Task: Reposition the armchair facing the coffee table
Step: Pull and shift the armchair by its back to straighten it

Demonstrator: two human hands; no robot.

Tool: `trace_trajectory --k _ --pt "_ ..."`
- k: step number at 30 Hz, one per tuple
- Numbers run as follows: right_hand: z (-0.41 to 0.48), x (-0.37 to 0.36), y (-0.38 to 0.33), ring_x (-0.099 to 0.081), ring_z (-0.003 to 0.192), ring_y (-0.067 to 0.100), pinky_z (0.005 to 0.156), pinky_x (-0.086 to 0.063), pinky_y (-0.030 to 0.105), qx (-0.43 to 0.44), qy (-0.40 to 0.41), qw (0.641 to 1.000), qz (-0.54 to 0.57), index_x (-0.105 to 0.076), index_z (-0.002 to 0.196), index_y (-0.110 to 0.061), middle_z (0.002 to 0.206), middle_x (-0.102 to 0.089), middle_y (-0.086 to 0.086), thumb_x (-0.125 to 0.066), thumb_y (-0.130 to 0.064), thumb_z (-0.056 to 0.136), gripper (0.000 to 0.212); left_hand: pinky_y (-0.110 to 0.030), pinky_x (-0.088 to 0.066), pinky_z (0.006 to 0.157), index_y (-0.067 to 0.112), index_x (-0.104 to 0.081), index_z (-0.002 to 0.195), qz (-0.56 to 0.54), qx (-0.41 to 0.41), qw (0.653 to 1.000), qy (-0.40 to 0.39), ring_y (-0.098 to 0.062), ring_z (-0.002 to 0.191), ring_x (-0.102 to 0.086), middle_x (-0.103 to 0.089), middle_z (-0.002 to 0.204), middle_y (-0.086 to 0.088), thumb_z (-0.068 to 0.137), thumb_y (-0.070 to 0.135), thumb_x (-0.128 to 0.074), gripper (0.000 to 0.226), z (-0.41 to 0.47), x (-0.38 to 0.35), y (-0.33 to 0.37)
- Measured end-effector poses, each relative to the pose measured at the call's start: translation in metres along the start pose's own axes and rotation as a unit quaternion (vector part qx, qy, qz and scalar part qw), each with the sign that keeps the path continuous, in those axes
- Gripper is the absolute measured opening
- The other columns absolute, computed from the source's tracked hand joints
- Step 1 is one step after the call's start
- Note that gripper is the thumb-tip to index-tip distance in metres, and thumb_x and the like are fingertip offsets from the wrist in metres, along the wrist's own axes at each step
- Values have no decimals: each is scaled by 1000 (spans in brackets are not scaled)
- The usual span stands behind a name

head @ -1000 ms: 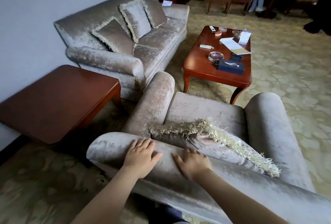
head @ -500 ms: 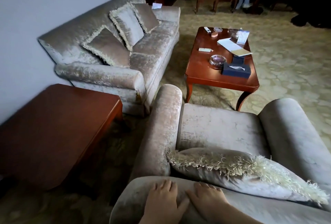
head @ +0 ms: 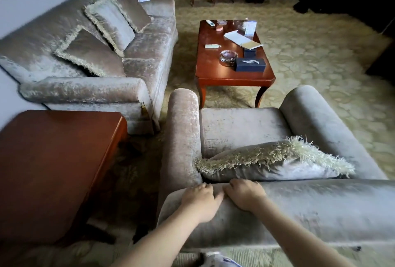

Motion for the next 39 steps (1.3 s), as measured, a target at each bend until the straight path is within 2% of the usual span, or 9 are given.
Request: trace_trajectory --k 5,9,12,14,17,23,27,34,39 --pt "-21 -9 -13 -53 122 25 101 -35 42 -15 87 996 -24 -61 111 -18 129 -61 8 -29 -49 93 49 -40 -34 102 9 -36 140 -54 18 998 3 -31 130 -42 -42 145 -18 95 54 -16 66 -4 -7 -18" --pt "-23 -10 -15 -48 128 24 105 -31 42 -34 98 994 -25 -59 121 -18 134 -57 6 -27 -47 95 50 -39 -36 99 11 -40 137 -66 32 997 14 -29 129 -44 -45 143 -14 93 59 -17 69 1 -7 -19" --pt "-21 -13 -14 -41 133 22 109 -26 45 -31 83 996 -31 -53 127 -18 139 -52 4 -23 -46 96 51 -40 -37 99 16 -42 136 -56 25 998 6 -31 128 -43 -43 143 -14 94 54 -21 60 1 -8 -21" --pt "-19 -15 -13 -39 134 21 109 -24 46 -18 80 996 -36 -51 130 -17 141 -50 4 -22 -47 96 53 -43 -37 102 18 -41 135 -8 -4 1000 -6 -34 130 -39 -39 145 -16 98 35 -26 44 5 -7 -20" --pt "-15 -17 -11 -37 135 22 108 -23 49 5 56 997 -45 -49 131 -14 142 -48 5 -23 -45 96 53 -48 -40 101 16 -44 130 -25 36 999 -23 -36 128 -41 -41 143 -15 97 21 -26 38 13 -5 -21" --pt "0 -8 -12 -41 134 24 110 -26 46 44 -35 997 -45 -47 134 -12 143 -46 9 -24 -42 96 54 -42 -40 100 15 -45 132 -34 72 995 -65 -32 128 -44 -43 144 -14 92 31 -17 52 26 -8 -26" --pt "11 -3 -15 -41 134 27 110 -28 44 58 -85 994 -43 -46 136 -10 145 -45 12 -24 -40 97 54 -44 -35 106 20 -43 136 -25 69 994 -80 -30 135 -37 -34 152 -10 92 35 -16 54 29 -9 -27" --pt "33 -1 -12 -47 130 28 106 -34 40 96 -118 988 -18 -53 127 -13 140 -50 12 -25 -42 97 50 -52 -39 96 24 -41 127 -14 57 992 -110 -38 125 -44 -43 140 -12 97 32 -27 34 33 -6 -27" --pt "47 12 -17 -46 132 23 109 -31 34 91 -131 987 17 -53 131 -15 143 -49 9 -27 -47 95 54 -49 -37 103 29 -36 134 -48 78 991 -101 -35 131 -40 -40 145 -10 96 40 -24 41 45 10 -41"
Point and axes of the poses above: each hand's wrist, its own z-axis towards the middle knuckle, its own x-axis out of the back of the hand, y = z × x, the point moved 4 cm from there along z, towards the middle knuckle
